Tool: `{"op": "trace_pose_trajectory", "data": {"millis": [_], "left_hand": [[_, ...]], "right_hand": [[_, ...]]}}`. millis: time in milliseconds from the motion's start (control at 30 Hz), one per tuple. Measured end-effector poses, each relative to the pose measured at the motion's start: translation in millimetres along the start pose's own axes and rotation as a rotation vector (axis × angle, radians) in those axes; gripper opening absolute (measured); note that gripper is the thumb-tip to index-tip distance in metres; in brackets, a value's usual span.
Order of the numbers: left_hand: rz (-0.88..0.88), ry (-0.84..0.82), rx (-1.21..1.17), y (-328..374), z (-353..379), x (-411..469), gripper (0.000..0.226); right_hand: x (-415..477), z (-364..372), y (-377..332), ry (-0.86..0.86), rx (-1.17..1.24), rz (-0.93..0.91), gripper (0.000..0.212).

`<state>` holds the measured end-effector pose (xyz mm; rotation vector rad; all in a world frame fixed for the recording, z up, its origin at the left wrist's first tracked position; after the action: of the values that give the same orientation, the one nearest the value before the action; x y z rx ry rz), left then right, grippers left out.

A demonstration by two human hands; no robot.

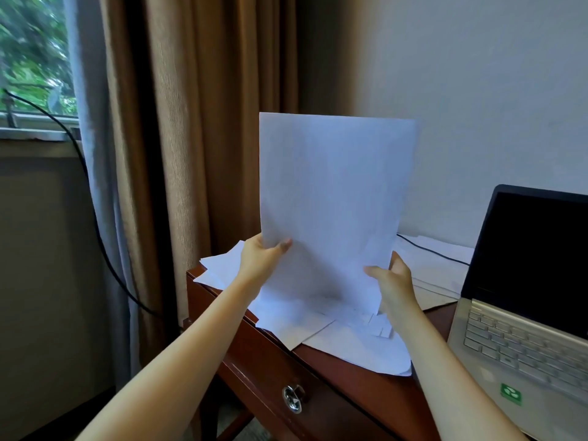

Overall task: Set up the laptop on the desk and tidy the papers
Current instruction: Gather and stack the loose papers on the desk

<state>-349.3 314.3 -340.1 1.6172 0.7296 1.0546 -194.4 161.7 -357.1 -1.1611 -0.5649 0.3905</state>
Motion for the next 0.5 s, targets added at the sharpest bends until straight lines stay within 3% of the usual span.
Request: {"op": "trace_pose_trajectory", "data": {"millis": [133, 233, 400, 500], "left_hand": [[-0.025, 0.112, 0.048, -4.0, -10.4, 2.7, 0.009], [-0.072, 0.215, 0.046, -11.7, -23.8, 4.6, 0.021], [-0.165, 0.303, 0.199, -38.6, -54.9, -5.5, 0.025], [-0.229, 0.315, 0.223, -50.0, -69.1, -12.3, 0.026]], "right_hand": [[-2.7, 4.7, -3.1, -0.043, -0.038, -0.002, 0.028], [-4.0, 4.9, -0.3, -0.132, -0.16, 0.043, 0.035], [-15.1, 3.2, 8.1, -0.671, -0.799, 0.264, 0.094], [-26.9, 9.1, 10.1, -0.807, -1.092, 0.33, 0.097]]}}
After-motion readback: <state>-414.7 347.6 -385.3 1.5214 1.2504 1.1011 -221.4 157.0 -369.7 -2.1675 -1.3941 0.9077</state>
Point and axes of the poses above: each hand's wrist, its own x-axis towards the middle knuckle, its own z-axis out of the palm, y = z × x, the point moved 4 cm from there along x, towards the middle knuckle, and after that the axes turned 9 degrees about x, right-handed, at the moved point
